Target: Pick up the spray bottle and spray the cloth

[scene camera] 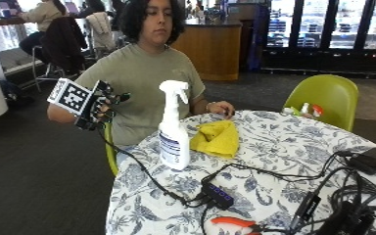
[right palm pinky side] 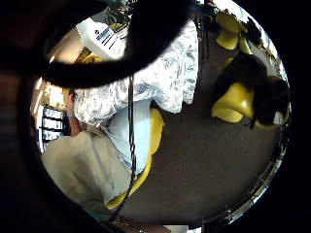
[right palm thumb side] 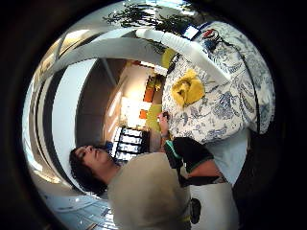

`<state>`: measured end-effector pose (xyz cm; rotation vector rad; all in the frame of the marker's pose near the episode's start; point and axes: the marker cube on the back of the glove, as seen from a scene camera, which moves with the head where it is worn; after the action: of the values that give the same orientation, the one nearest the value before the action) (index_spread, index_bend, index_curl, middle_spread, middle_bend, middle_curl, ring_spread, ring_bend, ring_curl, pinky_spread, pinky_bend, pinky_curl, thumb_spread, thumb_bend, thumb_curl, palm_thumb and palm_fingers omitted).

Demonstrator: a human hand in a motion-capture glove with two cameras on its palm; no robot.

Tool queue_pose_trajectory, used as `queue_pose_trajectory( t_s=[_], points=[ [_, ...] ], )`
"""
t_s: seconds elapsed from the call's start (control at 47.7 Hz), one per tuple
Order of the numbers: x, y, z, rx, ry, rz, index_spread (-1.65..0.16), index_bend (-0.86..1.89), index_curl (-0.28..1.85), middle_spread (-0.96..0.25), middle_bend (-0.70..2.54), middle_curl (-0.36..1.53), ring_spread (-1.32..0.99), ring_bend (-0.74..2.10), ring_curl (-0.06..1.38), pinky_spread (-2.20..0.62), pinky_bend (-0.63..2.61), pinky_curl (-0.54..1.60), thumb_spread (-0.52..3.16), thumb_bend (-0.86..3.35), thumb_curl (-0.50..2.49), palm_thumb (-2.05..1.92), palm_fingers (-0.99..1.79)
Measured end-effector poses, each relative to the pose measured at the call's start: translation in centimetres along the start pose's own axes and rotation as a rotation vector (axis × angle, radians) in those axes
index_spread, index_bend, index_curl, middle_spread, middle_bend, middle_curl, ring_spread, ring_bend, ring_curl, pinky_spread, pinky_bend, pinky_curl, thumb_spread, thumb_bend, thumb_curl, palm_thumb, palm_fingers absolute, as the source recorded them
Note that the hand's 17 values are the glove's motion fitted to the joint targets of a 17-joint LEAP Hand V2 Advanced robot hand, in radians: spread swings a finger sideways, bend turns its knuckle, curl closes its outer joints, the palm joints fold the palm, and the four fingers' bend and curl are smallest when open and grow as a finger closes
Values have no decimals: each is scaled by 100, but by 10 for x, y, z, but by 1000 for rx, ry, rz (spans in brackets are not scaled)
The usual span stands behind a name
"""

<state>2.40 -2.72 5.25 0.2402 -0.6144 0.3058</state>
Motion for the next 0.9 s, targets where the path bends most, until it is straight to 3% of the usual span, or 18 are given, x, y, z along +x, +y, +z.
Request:
queue_pose_trajectory(
  t_s=[0.524,0.901],
  points=[
    [-28,-154,67,73,-480,-54,-38,12,23,3,23,36,-1,44,32,21,43,34,95,-2,39,71,18],
    [-43,-239,95,191,-492,-94,-33,8,17,1,21,35,-6,58,35,10,48,36,93,-3,39,74,33]
  ],
)
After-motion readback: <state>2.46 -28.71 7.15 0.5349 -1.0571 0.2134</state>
